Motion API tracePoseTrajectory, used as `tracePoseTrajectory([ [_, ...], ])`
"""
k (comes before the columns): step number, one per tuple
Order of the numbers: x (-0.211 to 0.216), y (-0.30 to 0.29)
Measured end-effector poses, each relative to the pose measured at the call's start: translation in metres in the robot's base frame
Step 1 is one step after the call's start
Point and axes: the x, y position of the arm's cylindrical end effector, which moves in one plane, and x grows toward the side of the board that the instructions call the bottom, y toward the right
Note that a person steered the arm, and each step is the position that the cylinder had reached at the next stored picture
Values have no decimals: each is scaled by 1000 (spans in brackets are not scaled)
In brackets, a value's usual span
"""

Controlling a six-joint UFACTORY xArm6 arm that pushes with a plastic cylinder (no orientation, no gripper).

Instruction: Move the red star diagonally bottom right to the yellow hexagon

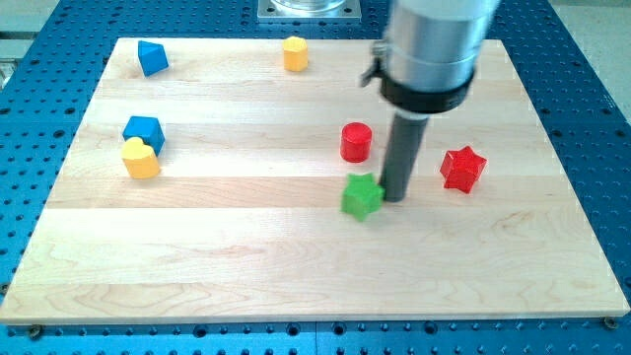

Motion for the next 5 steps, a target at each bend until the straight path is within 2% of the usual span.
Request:
tracePoseTrajectory([
  [1,21,2],
  [2,22,-20],
  [3,23,73],
  [5,-19,107],
])
